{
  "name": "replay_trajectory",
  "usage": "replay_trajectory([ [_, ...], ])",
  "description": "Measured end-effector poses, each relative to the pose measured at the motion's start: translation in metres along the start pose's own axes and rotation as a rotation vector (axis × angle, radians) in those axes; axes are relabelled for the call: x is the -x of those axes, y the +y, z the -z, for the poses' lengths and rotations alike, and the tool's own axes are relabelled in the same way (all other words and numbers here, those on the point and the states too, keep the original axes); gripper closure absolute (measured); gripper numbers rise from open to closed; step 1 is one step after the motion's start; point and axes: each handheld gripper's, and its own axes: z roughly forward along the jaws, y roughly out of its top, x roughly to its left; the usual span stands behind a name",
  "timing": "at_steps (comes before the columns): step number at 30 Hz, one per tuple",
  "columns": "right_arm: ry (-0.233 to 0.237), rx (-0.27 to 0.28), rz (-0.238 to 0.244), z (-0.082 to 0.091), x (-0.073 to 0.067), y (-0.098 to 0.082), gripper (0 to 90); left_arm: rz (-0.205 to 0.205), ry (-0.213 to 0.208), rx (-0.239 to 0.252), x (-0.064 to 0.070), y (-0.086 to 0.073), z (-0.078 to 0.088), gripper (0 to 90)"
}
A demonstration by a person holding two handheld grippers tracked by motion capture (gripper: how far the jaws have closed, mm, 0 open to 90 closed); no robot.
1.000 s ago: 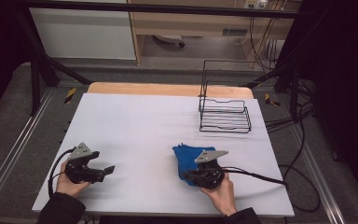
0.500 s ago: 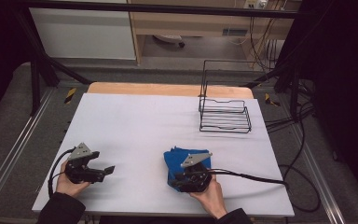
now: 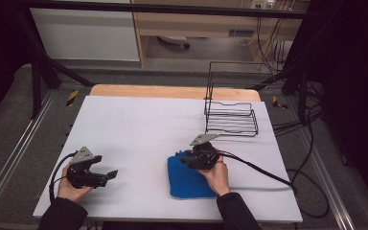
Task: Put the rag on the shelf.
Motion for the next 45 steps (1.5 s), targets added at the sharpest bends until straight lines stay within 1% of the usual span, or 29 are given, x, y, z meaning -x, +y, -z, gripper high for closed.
replay_trajectory([
  [3, -0.009, -0.03, -0.003, -0.009, 0.006, -0.002, 69.5, -0.001, 0.0, 0.0, 0.0, 0.0, 0.0, 9.9],
  [4, -0.01, -0.04, 0.005, -0.011, 0.007, -0.003, 70.2, 0.0, -0.001, -0.001, 0.0, 0.0, 0.0, 10.0],
  [5, -0.015, -0.046, 0.011, -0.013, 0.008, -0.003, 71.7, 0.0, -0.001, -0.001, 0.0, 0.0, 0.0, 10.0],
  [7, -0.013, -0.056, 0.005, -0.014, 0.009, -0.004, 73.2, -0.002, -0.001, -0.003, 0.0, 0.0, 0.0, 9.9],
  [8, -0.012, -0.067, 0.019, -0.015, 0.01, -0.006, 76.7, -0.004, -0.001, -0.003, 0.0, 0.0, 0.0, 10.0],
  [10, -0.02, -0.071, 0.025, -0.015, 0.01, -0.007, 80.0, -0.001, -0.001, -0.002, 0.0, 0.0, -0.001, 10.0],
  [13, -0.026, -0.082, 0.027, -0.013, 0.009, -0.007, 90.0, 0.003, 0.0, -0.001, 0.0, 0.0, -0.001, 10.0],
  [15, -0.03, -0.08, 0.028, -0.012, 0.009, -0.007, 90.0, -0.001, -0.001, -0.003, 0.0, 0.0, -0.001, 10.0],
  [17, -0.046, -0.083, 0.041, -0.008, 0.008, -0.006, 90.0, 0.003, -0.001, 0.001, 0.0, 0.0, -0.001, 10.0],
  [18, -0.051, -0.071, 0.047, -0.006, 0.008, -0.006, 90.0, 0.003, 0.0, 0.0, 0.0, 0.0, -0.001, 10.0],
  [19, -0.051, -0.071, 0.047, -0.006, 0.008, -0.006, 90.0, 0.003, 0.0, -0.002, 0.0, 0.0, -0.001, 10.0],
  [20, -0.05, -0.056, 0.046, -0.003, 0.009, -0.006, 90.0, 0.002, 0.0, -0.002, 0.0, 0.0, -0.001, 10.0],
  [21, -0.05, -0.056, 0.046, -0.003, 0.009, -0.006, 90.0, 0.001, 0.0, -0.002, 0.001, 0.0, -0.001, 10.0],
  [22, -0.053, -0.043, 0.042, -0.003, 0.011, -0.007, 88.8, 0.001, -0.001, -0.002, 0.001, 0.0, -0.001, 10.0],
  [23, -0.047, -0.047, 0.021, -0.004, 0.016, -0.008, 80.3, 0.001, -0.001, -0.002, 0.001, 0.0, -0.001, 10.0],
  [25, -0.035, -0.069, 0.011, -0.007, 0.019, -0.01, 76.8, 0.002, -0.001, -0.003, 0.0, 0.0, -0.002, 10.0],
  [26, -0.028, -0.064, 0.014, -0.009, 0.021, -0.012, 73.9, 0.002, -0.001, -0.003, 0.0, 0.0, -0.002, 10.0],
  [27, -0.028, -0.064, 0.013, -0.01, 0.021, -0.013, 73.5, 0.002, -0.002, -0.003, 0.0, 0.0, -0.002, 10.0],
  [29, -0.024, -0.064, 0.013, -0.011, 0.02, -0.014, 74.3, 0.002, -0.002, -0.002, 0.0, 0.0, -0.002, 10.0],
  [32, -0.019, -0.069, 0.006, -0.01, 0.019, -0.014, 84.2, 0.003, -0.002, -0.002, 0.0, 0.0, -0.002, 10.0],
  [33, -0.019, -0.069, 0.006, -0.01, 0.019, -0.014, 84.2, 0.002, -0.002, -0.002, 0.0, 0.0, -0.002, 10.0],
  [34, -0.026, -0.073, 0.008, -0.007, 0.018, -0.014, 87.9, 0.002, -0.002, -0.002, 0.0, 0.0, -0.002, 10.0],
  [36, -0.033, -0.073, 0.013, -0.005, 0.017, -0.013, 88.4, 0.003, -0.002, -0.003, 0.0, 0.0, -0.002, 10.0],
  [37, -0.041, -0.065, 0.025, -0.002, 0.017, -0.013, 88.9, -0.001, -0.003, -0.008, 0.0, 0.0, -0.002, 10.0],
  [39, -0.044, -0.06, 0.021, 0.0, 0.016, -0.013, 88.9, -0.001, -0.003, -0.008, 0.0, 0.0, -0.002, 10.0],
  [43, -0.072, -0.002, -0.002, 0.012, 0.019, -0.012, 89.0, -0.003, -0.003, -0.008, 0.0, 0.0, -0.002, 10.0],
  [45, -0.081, 0.007, -0.01, 0.014, 0.02, -0.012, 89.1, -0.003, -0.003, -0.008, 0.0, 0.0, -0.002, 10.0],
])
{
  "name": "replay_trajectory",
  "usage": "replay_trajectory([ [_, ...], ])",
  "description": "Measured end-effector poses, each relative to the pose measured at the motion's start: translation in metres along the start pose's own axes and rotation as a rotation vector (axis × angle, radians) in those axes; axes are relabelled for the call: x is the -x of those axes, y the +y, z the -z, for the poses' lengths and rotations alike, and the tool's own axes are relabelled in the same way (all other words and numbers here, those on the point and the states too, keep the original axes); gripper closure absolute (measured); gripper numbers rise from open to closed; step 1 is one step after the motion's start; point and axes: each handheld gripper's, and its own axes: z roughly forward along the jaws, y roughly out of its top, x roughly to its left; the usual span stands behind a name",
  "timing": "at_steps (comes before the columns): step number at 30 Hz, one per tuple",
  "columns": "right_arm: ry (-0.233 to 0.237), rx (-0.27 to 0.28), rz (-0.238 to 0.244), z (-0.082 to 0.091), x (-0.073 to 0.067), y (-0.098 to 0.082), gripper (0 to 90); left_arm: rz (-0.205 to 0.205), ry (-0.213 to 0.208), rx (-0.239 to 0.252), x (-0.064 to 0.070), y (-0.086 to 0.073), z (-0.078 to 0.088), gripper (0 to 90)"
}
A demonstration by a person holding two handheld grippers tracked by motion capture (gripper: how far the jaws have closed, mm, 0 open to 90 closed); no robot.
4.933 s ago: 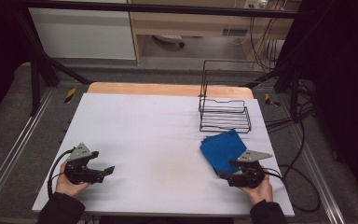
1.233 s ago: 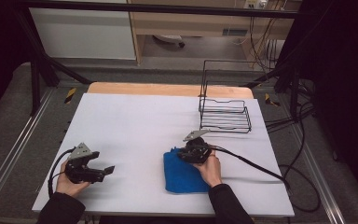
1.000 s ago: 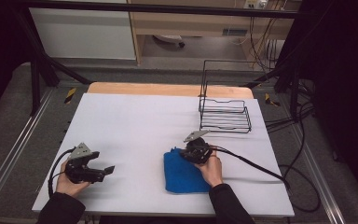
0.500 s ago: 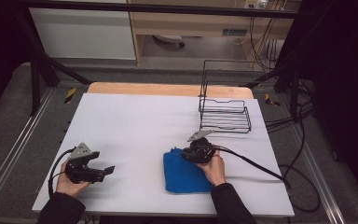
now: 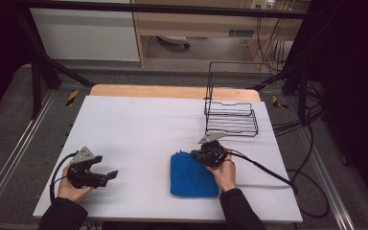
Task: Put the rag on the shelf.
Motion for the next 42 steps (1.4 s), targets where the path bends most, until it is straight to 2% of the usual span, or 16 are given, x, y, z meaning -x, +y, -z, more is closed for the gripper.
replay_trajectory([
  [2, -0.023, 0.007, -0.02, 0.004, 0.005, -0.002, 89.1, 0.001, 0.0, 0.0, 0.0, 0.0, 0.0, 10.0],
  [5, -0.067, -0.024, -0.016, 0.001, 0.008, -0.005, 88.3, 0.0, -0.001, -0.001, 0.0, 0.0, -0.001, 10.0],
  [8, -0.069, -0.038, -0.02, -0.003, 0.009, -0.008, 86.1, 0.0, -0.001, -0.001, 0.0, 0.0, -0.001, 10.0],
  [9, -0.067, -0.027, -0.025, -0.005, 0.009, -0.011, 76.7, 0.001, -0.002, -0.001, 0.0, 0.0, -0.001, 10.0],
  [12, -0.065, 0.019, -0.044, 0.006, 0.009, -0.01, 58.4, -0.001, -0.002, -0.002, 0.0, 0.0, 0.0, 10.0],
  [15, -0.059, 0.054, -0.072, 0.027, 0.007, -0.014, 45.8, 0.0, -0.002, -0.001, 0.001, 0.0, 0.0, 9.9],
  [18, -0.044, 0.039, -0.102, 0.047, 0.001, -0.03, 42.7, 0.002, -0.001, -0.002, 0.001, 0.0, -0.001, 9.9],
  [21, -0.033, 0.01, -0.136, 0.062, -0.006, -0.052, 42.8, 0.0, 0.0, -0.003, 0.002, 0.001, -0.001, 9.9],
  [22, -0.033, 0.01, -0.136, 0.062, -0.006, -0.052, 42.8, 0.0, 0.0, -0.003, 0.002, 0.001, -0.001, 9.9],
  [23, -0.033, -0.017, -0.162, 0.068, -0.011, -0.065, 44.0, -0.002, 0.001, -0.003, 0.003, 0.001, 0.0, 9.9],
  [24, -0.033, -0.017, -0.162, 0.068, -0.011, -0.065, 44.0, -0.002, 0.001, -0.003, 0.003, 0.001, 0.0, 9.9],
  [27, -0.046, -0.073, -0.19, 0.072, -0.018, -0.085, 48.6, 0.001, 0.002, 0.002, 0.003, 0.001, 0.0, 9.9],
  [33, -0.016, -0.101, -0.234, 0.073, -0.028, -0.094, 58.5, 0.0, 0.003, -0.001, 0.003, 0.001, 0.001, 9.9],
  [38, -0.025, -0.092, -0.257, 0.072, -0.031, -0.096, 65.4, -0.002, 0.003, -0.002, 0.003, 0.001, 0.001, 9.9],
  [39, -0.016, -0.092, -0.276, 0.072, -0.032, -0.096, 72.8, -0.002, 0.003, -0.003, 0.003, 0.001, 0.001, 9.9],
  [42, 0.013, -0.099, -0.307, 0.07, -0.033, -0.096, 82.8, -0.001, 0.002, -0.002, 0.004, 0.001, 0.0, 9.9],
])
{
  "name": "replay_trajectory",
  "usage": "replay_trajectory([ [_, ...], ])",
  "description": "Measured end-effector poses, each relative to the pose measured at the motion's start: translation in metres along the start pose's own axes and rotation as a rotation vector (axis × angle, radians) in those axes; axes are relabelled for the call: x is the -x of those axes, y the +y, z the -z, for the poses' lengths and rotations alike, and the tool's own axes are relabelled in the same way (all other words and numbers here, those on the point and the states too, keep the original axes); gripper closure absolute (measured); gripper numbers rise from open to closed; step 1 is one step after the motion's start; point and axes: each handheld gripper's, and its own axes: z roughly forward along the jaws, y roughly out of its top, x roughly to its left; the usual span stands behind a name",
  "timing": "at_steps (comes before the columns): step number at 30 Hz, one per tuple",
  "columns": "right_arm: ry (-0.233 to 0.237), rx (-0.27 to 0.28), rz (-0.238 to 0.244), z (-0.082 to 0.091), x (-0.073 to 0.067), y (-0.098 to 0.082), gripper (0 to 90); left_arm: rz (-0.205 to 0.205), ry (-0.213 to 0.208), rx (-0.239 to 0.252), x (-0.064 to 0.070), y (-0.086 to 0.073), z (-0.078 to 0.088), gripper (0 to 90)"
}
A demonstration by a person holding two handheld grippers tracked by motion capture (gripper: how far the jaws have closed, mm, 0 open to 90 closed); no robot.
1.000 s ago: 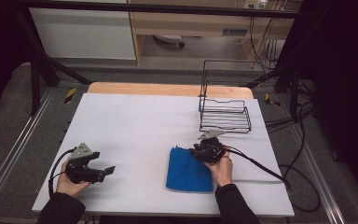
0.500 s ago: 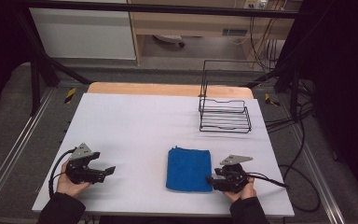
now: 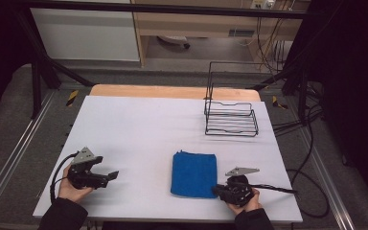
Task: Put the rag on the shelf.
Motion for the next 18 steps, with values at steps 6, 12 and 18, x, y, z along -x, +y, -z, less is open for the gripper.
replay_trajectory([
  [6, 0.018, -0.016, -0.01, 0.003, 0.002, 0.003, 87.6, -0.002, -0.001, -0.003, -0.001, 0.0, 0.0, 9.9],
  [12, -0.001, -0.008, 0.001, 0.012, 0.007, 0.01, 88.1, 0.003, -0.01, -0.001, 0.001, 0.0, 0.0, 10.0],
  [18, -0.091, -0.021, 0.048, 0.019, 0.017, 0.017, 87.1, 0.014, -0.026, 0.008, 0.01, 0.01, -0.002, 10.4],
])
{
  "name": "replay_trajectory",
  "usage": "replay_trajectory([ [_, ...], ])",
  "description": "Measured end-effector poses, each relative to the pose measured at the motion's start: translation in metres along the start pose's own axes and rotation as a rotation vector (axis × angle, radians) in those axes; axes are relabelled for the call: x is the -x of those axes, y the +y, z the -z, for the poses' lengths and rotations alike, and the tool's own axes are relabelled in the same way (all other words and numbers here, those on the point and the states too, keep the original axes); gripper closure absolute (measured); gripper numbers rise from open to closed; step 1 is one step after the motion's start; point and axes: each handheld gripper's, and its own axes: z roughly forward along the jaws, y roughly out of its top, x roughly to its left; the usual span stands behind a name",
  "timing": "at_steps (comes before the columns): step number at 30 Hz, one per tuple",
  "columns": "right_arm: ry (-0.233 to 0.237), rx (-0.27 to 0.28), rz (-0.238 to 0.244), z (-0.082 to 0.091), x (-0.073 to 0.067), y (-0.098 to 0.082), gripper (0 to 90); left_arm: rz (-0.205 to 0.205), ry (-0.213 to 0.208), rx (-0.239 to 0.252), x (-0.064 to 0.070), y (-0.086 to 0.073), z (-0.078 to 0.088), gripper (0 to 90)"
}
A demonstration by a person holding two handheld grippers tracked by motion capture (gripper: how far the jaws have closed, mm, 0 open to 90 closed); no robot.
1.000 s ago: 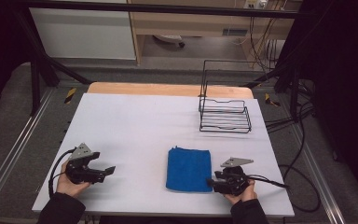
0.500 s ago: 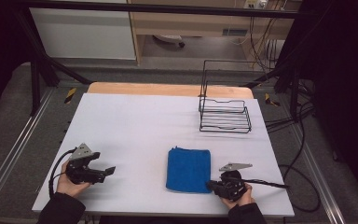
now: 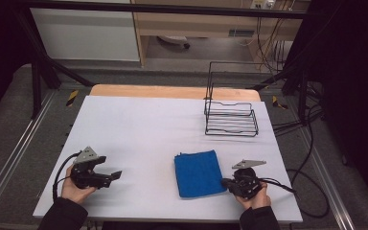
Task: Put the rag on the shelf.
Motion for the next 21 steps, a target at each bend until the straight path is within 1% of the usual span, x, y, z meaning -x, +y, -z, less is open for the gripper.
replay_trajectory([
  [3, -0.01, -0.011, 0.002, -0.002, 0.004, 0.001, 86.8, 0.025, -0.012, 0.008, 0.009, 0.014, -0.006, 11.3],
  [4, -0.015, -0.012, -0.005, -0.004, 0.007, 0.002, 85.8, 0.026, -0.022, 0.011, 0.012, 0.02, -0.008, 12.9],
  [5, -0.015, -0.012, -0.005, -0.004, 0.007, 0.002, 85.8, 0.03, -0.03, 0.011, 0.016, 0.027, -0.012, 12.9],
  [6, -0.015, -0.009, -0.006, -0.004, 0.007, 0.002, 85.3, 0.021, -0.034, 0.008, 0.021, 0.034, -0.016, 13.9],
  [7, -0.027, -0.001, -0.003, -0.004, 0.007, 0.002, 79.4, -0.009, -0.039, -0.002, 0.034, 0.049, -0.027, 16.7],
  [8, -0.038, 0.008, -0.008, -0.003, 0.008, 0.001, 77.2, -0.009, -0.039, -0.002, 0.034, 0.049, -0.027, 17.4],
  [9, -0.041, 0.014, -0.017, -0.002, 0.009, 0.0, 72.8, -0.019, -0.049, -0.006, 0.04, 0.057, -0.034, 18.2],
  [10, -0.041, 0.014, -0.017, -0.002, 0.009, 0.0, 72.8, -0.032, -0.059, -0.011, 0.046, 0.064, -0.041, 18.2],
  [11, -0.043, 0.033, -0.031, 0.0, 0.011, -0.003, 69.0, -0.043, -0.06, -0.016, 0.054, 0.072, -0.049, 21.1],
  [12, -0.043, 0.033, -0.031, 0.0, 0.011, -0.003, 69.0, -0.06, -0.061, -0.021, 0.06, 0.079, -0.058, 21.1],
  [13, -0.042, 0.039, -0.048, 0.002, 0.012, -0.005, 66.5, -0.075, -0.064, -0.028, 0.067, 0.086, -0.067, 22.2],
  [14, -0.04, 0.047, -0.058, 0.003, 0.013, -0.008, 64.8, -0.087, -0.067, -0.038, 0.074, 0.092, -0.076, 24.3],
  [15, -0.042, 0.055, -0.062, 0.003, 0.014, -0.01, 62.5, -0.089, -0.075, -0.048, 0.079, 0.097, -0.085, 26.4],
  [17, -0.051, 0.06, -0.063, 0.004, 0.014, -0.013, 61.1, -0.09, -0.092, -0.073, 0.09, 0.105, -0.104, 30.5],
  [18, -0.05, 0.061, -0.062, 0.003, 0.014, -0.014, 60.5, -0.094, -0.098, -0.089, 0.095, 0.108, -0.113, 32.1],
  [19, -0.041, 0.065, -0.073, 0.002, 0.012, -0.014, 60.5, -0.096, -0.103, -0.102, 0.099, 0.11, -0.121, 35.0],
  [20, -0.041, 0.065, -0.073, 0.002, 0.012, -0.014, 60.5, -0.101, -0.108, -0.122, 0.103, 0.112, -0.129, 35.0],
  [21, -0.033, 0.06, -0.077, 0.002, 0.012, -0.014, 60.6, -0.118, -0.101, -0.143, 0.106, 0.113, -0.137, 36.5],
])
